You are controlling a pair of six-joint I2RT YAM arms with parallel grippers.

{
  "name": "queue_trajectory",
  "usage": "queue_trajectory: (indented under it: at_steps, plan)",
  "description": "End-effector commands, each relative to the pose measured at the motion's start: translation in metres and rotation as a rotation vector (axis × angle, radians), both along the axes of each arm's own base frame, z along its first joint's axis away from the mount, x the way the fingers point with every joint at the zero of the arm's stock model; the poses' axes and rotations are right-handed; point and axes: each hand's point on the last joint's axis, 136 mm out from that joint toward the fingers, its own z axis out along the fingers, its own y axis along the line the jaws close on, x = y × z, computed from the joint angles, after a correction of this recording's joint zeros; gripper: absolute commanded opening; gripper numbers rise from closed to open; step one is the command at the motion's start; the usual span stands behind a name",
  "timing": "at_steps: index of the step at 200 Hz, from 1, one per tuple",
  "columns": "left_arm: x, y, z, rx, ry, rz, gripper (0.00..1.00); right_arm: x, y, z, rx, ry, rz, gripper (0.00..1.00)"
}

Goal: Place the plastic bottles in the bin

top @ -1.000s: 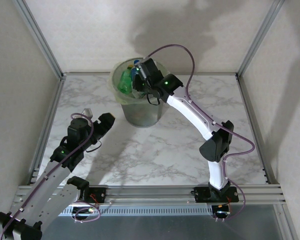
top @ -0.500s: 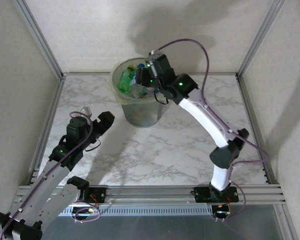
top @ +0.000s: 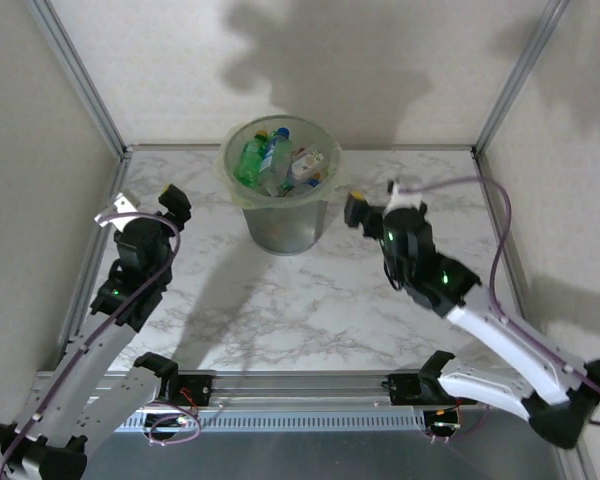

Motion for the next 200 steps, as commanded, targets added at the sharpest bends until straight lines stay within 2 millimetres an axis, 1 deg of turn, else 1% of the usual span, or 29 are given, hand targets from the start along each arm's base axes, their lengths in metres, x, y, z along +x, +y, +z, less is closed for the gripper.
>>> queue_trajectory:
  at_steps: [1, 11, 15, 24, 44, 65, 73, 75, 78, 91, 97, 108, 121, 132, 134, 140, 141, 146, 147, 148, 155, 159, 169, 172, 174, 185, 192, 197, 200]
  plan:
    - [-0.003, 0.037, -0.032, 0.215, 0.069, 0.209, 1.0, -0.005, -0.063, -0.011, 0.015, -0.15, -0.251, 0.99]
    - [0.0, 0.046, -0.05, 0.234, 0.088, 0.241, 0.99, -0.005, -0.085, -0.036, -0.024, -0.116, -0.333, 0.99]
    - [0.0, 0.049, -0.057, 0.239, 0.095, 0.255, 1.0, -0.004, -0.099, -0.046, -0.04, -0.1, -0.39, 0.99]
    - [0.002, 0.057, -0.072, 0.237, 0.102, 0.281, 1.0, -0.005, -0.12, -0.068, -0.078, -0.069, -0.475, 0.99]
    - [0.007, 0.065, -0.099, 0.227, 0.1, 0.27, 1.0, -0.008, -0.157, -0.113, -0.143, -0.017, -0.629, 0.99]
    - [0.009, 0.071, -0.121, 0.227, 0.1, 0.251, 1.0, -0.012, -0.184, -0.152, -0.167, 0.019, -0.734, 0.99]
    - [0.01, 0.073, -0.128, 0.226, 0.098, 0.246, 1.0, -0.011, -0.192, -0.16, -0.167, 0.017, -0.764, 0.99]
    - [0.01, 0.074, -0.129, 0.226, 0.096, 0.246, 1.0, -0.014, -0.195, -0.17, -0.181, 0.033, -0.769, 0.99]
    - [0.011, 0.074, -0.131, 0.226, 0.096, 0.237, 1.0, -0.015, -0.197, -0.175, -0.188, 0.038, -0.776, 0.99]
    - [0.014, 0.076, -0.139, 0.219, 0.086, 0.219, 1.0, -0.014, -0.206, -0.19, -0.201, 0.04, -0.789, 0.98]
    - [0.016, 0.078, -0.143, 0.21, 0.085, 0.212, 1.0, -0.009, -0.206, -0.19, -0.204, 0.024, -0.768, 0.99]
    - [0.019, 0.08, -0.15, 0.198, 0.079, 0.199, 0.99, 0.004, -0.2, -0.195, -0.192, 0.038, -0.688, 0.99]
    - [0.022, 0.079, -0.158, 0.199, 0.074, 0.183, 0.99, 0.016, -0.19, -0.183, -0.149, -0.056, -0.589, 0.99]
    - [0.03, 0.075, -0.158, 0.196, 0.066, 0.151, 1.0, 0.024, -0.182, -0.176, -0.11, -0.124, -0.507, 0.99]
    - [0.032, 0.074, -0.153, 0.195, 0.041, 0.147, 1.0, 0.025, -0.182, -0.174, -0.103, -0.137, -0.496, 0.99]
    - [0.035, 0.07, -0.154, 0.196, 0.028, 0.126, 0.99, 0.029, -0.181, -0.171, -0.094, -0.161, -0.473, 0.99]
    - [0.035, 0.069, -0.15, 0.195, 0.01, 0.123, 0.99, 0.03, -0.181, -0.17, -0.094, -0.164, -0.469, 0.99]
    - [0.036, 0.067, -0.152, 0.204, 0.004, 0.106, 0.99, 0.033, -0.18, -0.168, -0.093, -0.178, -0.455, 0.99]
    - [0.036, 0.066, -0.156, 0.206, 0.015, 0.103, 0.99, 0.034, -0.18, -0.168, -0.093, -0.182, -0.452, 0.99]
    - [0.036, 0.066, -0.151, 0.206, -0.006, 0.103, 0.99, 0.034, -0.18, -0.168, -0.093, -0.185, -0.448, 0.99]
    - [0.037, 0.065, -0.155, 0.219, -0.002, 0.096, 0.99, 0.04, -0.177, -0.164, -0.12, -0.206, -0.419, 0.99]
    - [0.039, 0.063, -0.159, 0.217, 0.027, 0.088, 0.99, 0.043, -0.176, -0.167, -0.133, -0.195, -0.409, 0.99]
    - [0.043, 0.06, -0.155, 0.228, 0.012, 0.077, 0.99, 0.049, -0.174, -0.17, -0.131, -0.21, -0.367, 0.99]
    - [0.043, 0.058, -0.156, 0.233, 0.017, 0.066, 0.99, 0.051, -0.172, -0.174, -0.132, -0.202, -0.35, 0.99]
    - [0.044, 0.056, -0.157, 0.237, 0.021, 0.057, 0.99, 0.053, -0.172, -0.172, -0.135, -0.218, -0.342, 0.98]
    - [0.046, 0.045, -0.157, 0.265, 0.015, 0.007, 0.99, 0.063, -0.153, -0.187, -0.17, -0.182, -0.224, 0.99]
    - [0.048, 0.034, -0.156, 0.291, -0.002, -0.043, 0.99, 0.069, -0.152, -0.186, -0.182, -0.188, -0.221, 0.99]
    - [0.048, 0.029, -0.159, 0.3, -0.006, -0.069, 0.99, 0.073, -0.153, -0.192, -0.169, -0.143, -0.219, 0.99]
    - [0.048, 0.029, -0.165, 0.304, 0.002, -0.072, 0.99, 0.075, -0.156, -0.197, -0.157, -0.115, -0.222, 0.99]
